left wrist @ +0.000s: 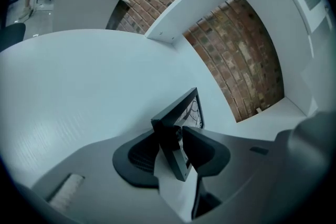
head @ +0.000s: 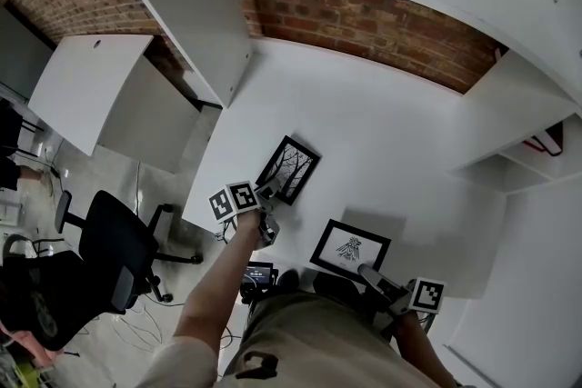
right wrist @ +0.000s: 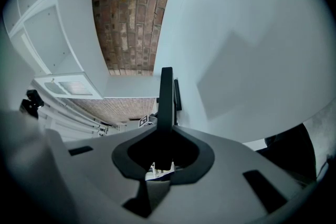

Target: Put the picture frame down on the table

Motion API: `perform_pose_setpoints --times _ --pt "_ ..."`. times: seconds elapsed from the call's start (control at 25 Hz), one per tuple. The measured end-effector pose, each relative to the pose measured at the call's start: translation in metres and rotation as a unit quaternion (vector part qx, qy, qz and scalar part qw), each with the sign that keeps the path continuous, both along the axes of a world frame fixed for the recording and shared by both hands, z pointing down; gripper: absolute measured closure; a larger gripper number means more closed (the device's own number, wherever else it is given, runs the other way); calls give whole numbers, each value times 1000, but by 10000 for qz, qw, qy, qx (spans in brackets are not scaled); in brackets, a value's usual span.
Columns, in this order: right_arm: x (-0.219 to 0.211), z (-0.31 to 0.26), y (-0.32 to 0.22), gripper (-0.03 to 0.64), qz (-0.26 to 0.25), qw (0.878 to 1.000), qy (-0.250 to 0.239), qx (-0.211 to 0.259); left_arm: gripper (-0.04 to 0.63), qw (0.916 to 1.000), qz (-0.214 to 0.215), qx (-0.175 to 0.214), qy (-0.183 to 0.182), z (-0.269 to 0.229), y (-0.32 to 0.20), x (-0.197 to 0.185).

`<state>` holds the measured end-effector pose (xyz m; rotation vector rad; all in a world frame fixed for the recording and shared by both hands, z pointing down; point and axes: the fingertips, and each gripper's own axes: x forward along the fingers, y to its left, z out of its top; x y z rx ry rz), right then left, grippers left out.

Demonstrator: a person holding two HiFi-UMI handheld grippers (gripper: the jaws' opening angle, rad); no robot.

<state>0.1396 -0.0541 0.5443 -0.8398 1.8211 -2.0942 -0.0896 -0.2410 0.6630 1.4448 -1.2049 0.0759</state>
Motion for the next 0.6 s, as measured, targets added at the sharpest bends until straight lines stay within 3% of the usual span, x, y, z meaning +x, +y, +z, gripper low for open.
perform_pose_setpoints --times 0.6 --pt "-8 -1 0 581 31 10000 -17 -7 414 9941 327 -96 -1028 1 -5 -6"
